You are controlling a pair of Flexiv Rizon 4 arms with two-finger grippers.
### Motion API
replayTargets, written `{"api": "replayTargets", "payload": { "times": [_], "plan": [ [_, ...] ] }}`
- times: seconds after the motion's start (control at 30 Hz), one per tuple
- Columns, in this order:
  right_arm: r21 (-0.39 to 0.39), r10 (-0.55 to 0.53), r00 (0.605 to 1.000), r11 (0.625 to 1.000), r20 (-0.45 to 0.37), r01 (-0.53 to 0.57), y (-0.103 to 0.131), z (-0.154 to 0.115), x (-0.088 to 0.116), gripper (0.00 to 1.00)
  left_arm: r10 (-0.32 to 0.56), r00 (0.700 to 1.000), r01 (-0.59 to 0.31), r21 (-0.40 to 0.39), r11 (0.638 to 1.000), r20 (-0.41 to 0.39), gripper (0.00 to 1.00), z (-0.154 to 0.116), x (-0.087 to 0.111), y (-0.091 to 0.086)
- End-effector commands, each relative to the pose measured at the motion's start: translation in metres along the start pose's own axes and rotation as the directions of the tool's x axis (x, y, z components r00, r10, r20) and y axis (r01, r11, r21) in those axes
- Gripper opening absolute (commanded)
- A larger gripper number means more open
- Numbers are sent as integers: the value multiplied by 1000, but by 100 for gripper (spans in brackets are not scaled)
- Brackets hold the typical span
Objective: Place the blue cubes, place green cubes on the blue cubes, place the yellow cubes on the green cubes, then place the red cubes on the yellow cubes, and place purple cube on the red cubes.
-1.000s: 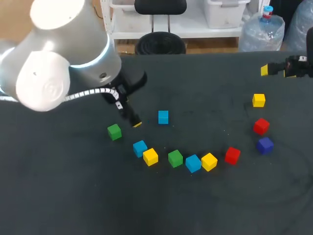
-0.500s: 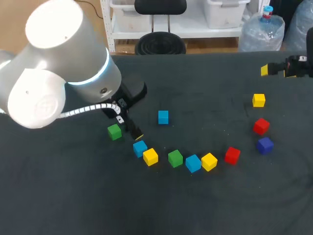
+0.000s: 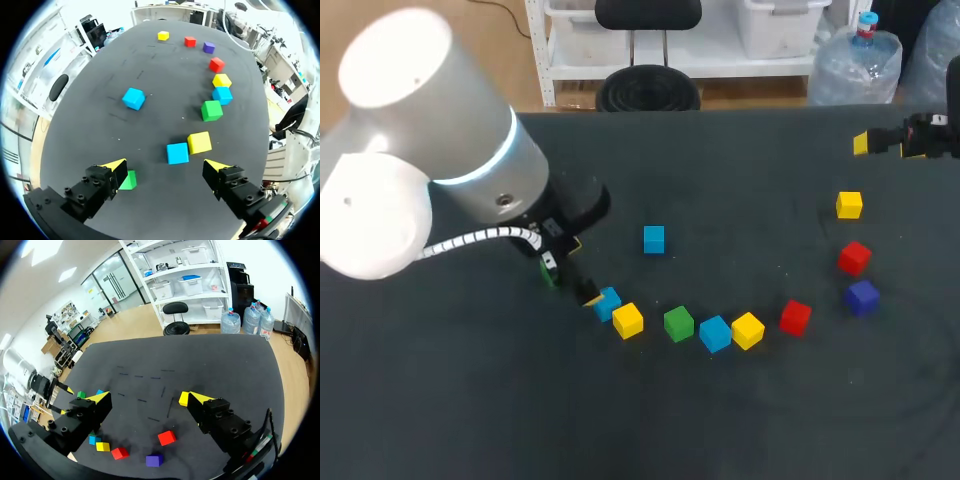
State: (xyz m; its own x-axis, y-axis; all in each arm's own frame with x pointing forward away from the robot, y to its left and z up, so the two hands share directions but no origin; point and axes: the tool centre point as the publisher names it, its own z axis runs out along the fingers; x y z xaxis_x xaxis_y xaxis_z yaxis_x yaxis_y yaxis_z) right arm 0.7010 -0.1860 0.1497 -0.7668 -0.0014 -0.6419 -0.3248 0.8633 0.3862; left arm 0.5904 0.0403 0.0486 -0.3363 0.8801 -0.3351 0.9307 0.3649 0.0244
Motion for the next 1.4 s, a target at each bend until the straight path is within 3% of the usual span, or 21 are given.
{"api": "replayTargets", "payload": {
  "times": [0.03,0.43,0.7,1.0,1.4],
  "plan": [
    [5,1,1000,1000,1,-1,1,0,0,100,-6,1000,6,-1,1000,-1,100,3,2,-7],
    [5,1,1000,1000,1,-1,1,0,0,100,-55,998,56,9,998,-9,100,15,8,-21],
    [5,1,1000,1000,1,-1,1,0,0,100,-61,998,61,18,998,-7,87,26,9,-17],
    [5,1,1000,1000,1,-1,1,0,0,100,-60,998,60,30,998,-3,64,33,8,-15],
    [5,1,1000,1000,1,-1,1,0,0,100,-67,998,67,54,996,-3,62,41,7,-20]
  ]
}}
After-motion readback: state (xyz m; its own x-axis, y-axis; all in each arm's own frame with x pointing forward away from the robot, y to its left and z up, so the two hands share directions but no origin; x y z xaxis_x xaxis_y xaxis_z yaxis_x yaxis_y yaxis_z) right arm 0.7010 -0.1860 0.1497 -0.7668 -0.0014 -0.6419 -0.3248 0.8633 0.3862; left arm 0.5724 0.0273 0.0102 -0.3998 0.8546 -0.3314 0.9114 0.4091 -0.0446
